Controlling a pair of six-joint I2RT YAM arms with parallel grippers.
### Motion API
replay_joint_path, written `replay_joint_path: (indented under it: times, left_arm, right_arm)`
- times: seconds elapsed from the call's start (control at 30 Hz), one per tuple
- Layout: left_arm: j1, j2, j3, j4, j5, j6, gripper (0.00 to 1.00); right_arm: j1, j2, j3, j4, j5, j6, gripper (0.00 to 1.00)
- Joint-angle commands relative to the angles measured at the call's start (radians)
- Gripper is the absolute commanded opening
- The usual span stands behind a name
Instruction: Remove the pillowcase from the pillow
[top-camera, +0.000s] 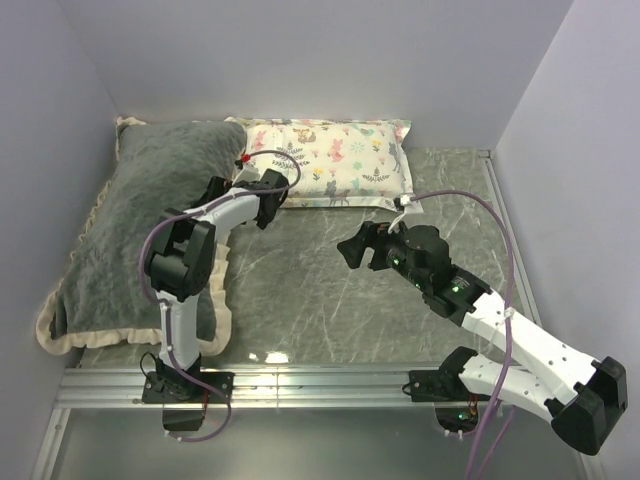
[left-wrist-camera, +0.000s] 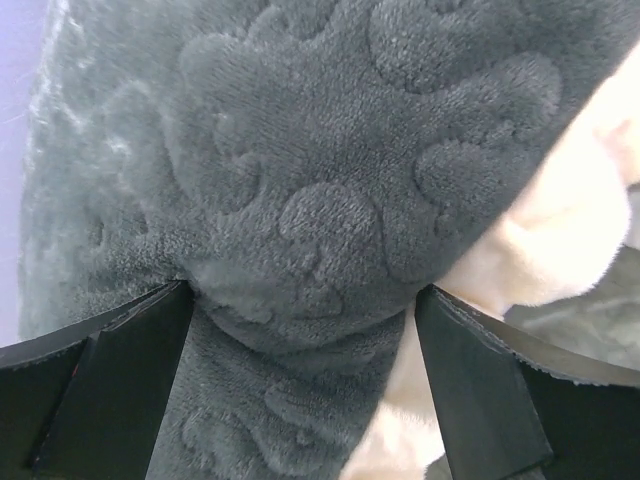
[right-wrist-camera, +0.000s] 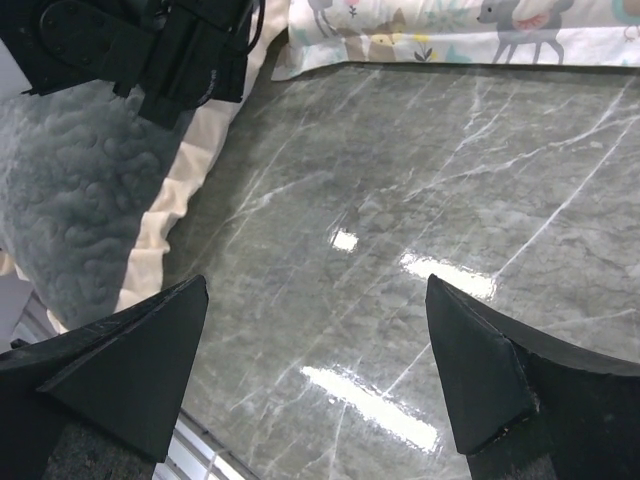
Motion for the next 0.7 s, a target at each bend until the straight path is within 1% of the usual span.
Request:
replay_joint_path:
  times: [0.0, 0.03, 0.07, 0.1, 0.13, 0.2, 0.23, 0.3, 0.37, 0.53, 0.67]
  left_arm:
    - [0.032, -0.022, 0.028, 0.074, 0.020, 0.057, 0.99]
    - [0.053, -0.032, 0.034, 0.084, 0.043, 0.087, 0.95]
    - [0.066, -0.030, 0.050, 0.070, 0.060, 0.081, 0.85]
    - [0.079, -0.026, 0.073, 0.052, 0.084, 0.071, 0.68]
    - [0.101, -0.018, 0.127, 0.001, 0.103, 0.052, 0.37]
    - [0.113, -0.024, 0.169, -0.013, 0.133, 0.055, 0.08]
    - [0.118, -0.039, 0.210, -0.024, 0.161, 0.061, 0.00]
    - [0.119, -0.058, 0.256, -0.030, 0.176, 0.071, 0.01]
    - [0.124, -0.078, 0.339, -0.054, 0.183, 0.088, 0.00]
    - [0.139, -0.098, 0.541, -0.097, 0.154, 0.155, 0.01]
    - [0.139, -0.130, 0.643, -0.102, 0.124, 0.196, 0.01]
  right_arm:
    - [-0.001, 0.002, -0.004, 0.055, -0.013, 0.010, 0.96]
    - [0.001, 0.004, 0.000, 0.048, -0.013, 0.010, 0.96]
    - [-0.001, 0.007, 0.001, 0.047, -0.013, 0.010, 0.96]
    - [-0.001, 0.005, 0.001, 0.048, -0.016, 0.010, 0.96]
    - [0.001, 0.007, 0.001, 0.053, -0.016, 0.012, 0.96]
    - [-0.001, 0.008, 0.001, 0.058, -0.024, 0.013, 0.96]
    - [-0.001, 0.011, 0.003, 0.059, -0.026, 0.013, 0.96]
    - [-0.001, 0.025, 0.015, 0.056, -0.033, 0.013, 0.96]
    - [-0.001, 0.036, 0.029, 0.053, -0.042, 0.013, 0.96]
    - [0.001, 0.057, 0.049, 0.045, -0.056, 0.012, 0.95]
    - [-0.001, 0.068, 0.053, 0.045, -0.056, 0.003, 0.95]
